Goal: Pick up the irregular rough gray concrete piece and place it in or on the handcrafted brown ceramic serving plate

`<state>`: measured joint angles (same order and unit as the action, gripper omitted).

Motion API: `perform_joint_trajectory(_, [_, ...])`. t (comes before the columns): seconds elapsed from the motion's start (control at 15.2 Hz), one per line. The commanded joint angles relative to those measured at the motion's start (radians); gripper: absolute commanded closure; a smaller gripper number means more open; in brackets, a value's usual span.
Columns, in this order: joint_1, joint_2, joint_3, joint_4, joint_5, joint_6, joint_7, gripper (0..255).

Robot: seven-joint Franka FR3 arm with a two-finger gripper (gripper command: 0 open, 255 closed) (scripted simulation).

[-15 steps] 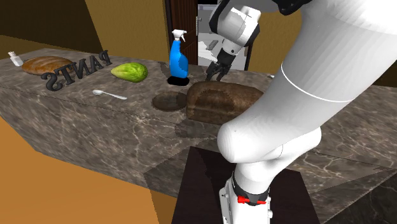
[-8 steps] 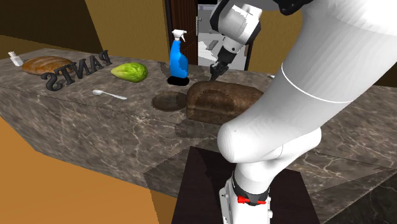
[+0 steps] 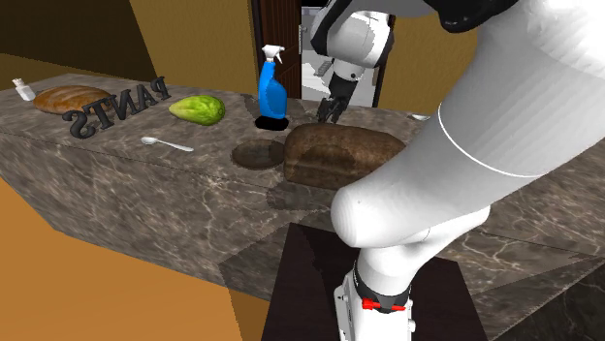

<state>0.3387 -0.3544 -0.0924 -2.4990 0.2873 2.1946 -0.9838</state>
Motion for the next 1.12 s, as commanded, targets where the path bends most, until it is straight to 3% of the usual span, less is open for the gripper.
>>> perform_joint_trajectory(0.0, [-0.020, -0.087, 0.057, -0.076, -0.181, 0.021, -0.015, 0])
perform_joint_trajectory(0.53, [-0.018, -0.027, 0.069, -0.134, -0.181, 0.144, -0.025, 0])
perform_joint_trajectory(1.06, [-0.014, -0.027, 0.066, -0.135, -0.183, 0.144, -0.024, 0])
